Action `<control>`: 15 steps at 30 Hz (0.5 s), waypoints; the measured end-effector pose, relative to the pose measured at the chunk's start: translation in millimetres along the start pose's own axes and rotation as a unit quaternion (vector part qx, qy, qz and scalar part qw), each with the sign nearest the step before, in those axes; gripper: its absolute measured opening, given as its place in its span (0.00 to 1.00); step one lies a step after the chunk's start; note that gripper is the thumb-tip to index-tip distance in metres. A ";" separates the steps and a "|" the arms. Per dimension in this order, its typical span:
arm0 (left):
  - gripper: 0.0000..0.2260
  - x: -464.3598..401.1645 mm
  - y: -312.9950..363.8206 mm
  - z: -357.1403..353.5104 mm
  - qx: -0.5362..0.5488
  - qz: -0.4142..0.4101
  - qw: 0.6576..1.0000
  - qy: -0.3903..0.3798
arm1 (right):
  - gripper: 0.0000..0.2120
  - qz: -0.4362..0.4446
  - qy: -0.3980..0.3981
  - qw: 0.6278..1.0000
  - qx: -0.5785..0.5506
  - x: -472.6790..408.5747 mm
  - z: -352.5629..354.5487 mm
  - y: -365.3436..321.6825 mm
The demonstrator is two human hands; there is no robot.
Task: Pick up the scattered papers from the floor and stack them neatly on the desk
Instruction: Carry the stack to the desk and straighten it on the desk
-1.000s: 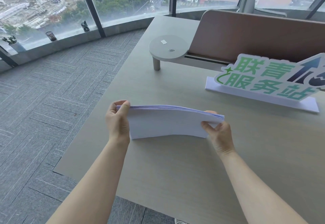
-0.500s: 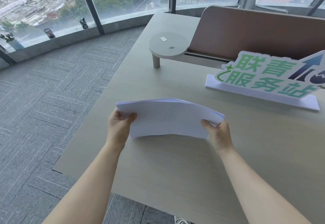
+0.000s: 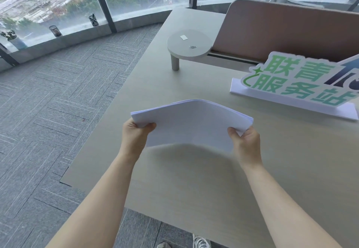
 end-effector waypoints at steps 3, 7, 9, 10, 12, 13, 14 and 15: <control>0.11 1.4 -5.7 6.1 -0.002 0.010 1.000 -0.015 | 0.12 -0.002 -0.005 1.000 0.011 -1.4 2.7 2.9; 0.14 9.9 -22.9 9.5 -0.045 0.066 0.996 -0.046 | 0.13 -0.031 -0.012 0.999 0.019 2.2 3.3 14.4; 0.11 11.5 -22.5 6.8 -0.038 0.072 0.996 -0.036 | 0.11 -0.032 0.000 0.999 0.017 1.4 2.6 14.7; 0.10 11.9 -20.9 5.4 -0.031 0.076 0.996 -0.031 | 0.11 -0.032 0.004 0.999 0.017 1.3 2.4 13.4; 0.09 11.4 -20.0 4.0 -0.024 0.081 0.996 -0.027 | 0.12 -0.026 0.001 1.000 0.010 0.5 2.7 12.0; 0.09 11.4 -20.4 4.0 -0.017 0.085 0.996 -0.028 | 0.11 -0.028 0.000 1.000 0.002 0.1 3.5 12.3; 0.09 11.9 -20.5 4.6 -0.011 0.092 0.995 -0.029 | 0.10 -0.035 0.001 0.999 -0.011 -0.3 4.4 13.1; 0.10 12.8 -22.1 5.3 -0.007 0.098 0.995 -0.033 | 0.08 -0.045 0.002 0.999 -0.023 -0.5 5.0 15.0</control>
Point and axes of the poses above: each hand's wrist, its own x-axis away from the middle knuckle, its own z-axis out of the back of the hand, y = z × x, the point moved 3 cm from there along -x, towards the middle knuckle, and after that the axes turned 8 degrees about -z, right-handed, at the moved point
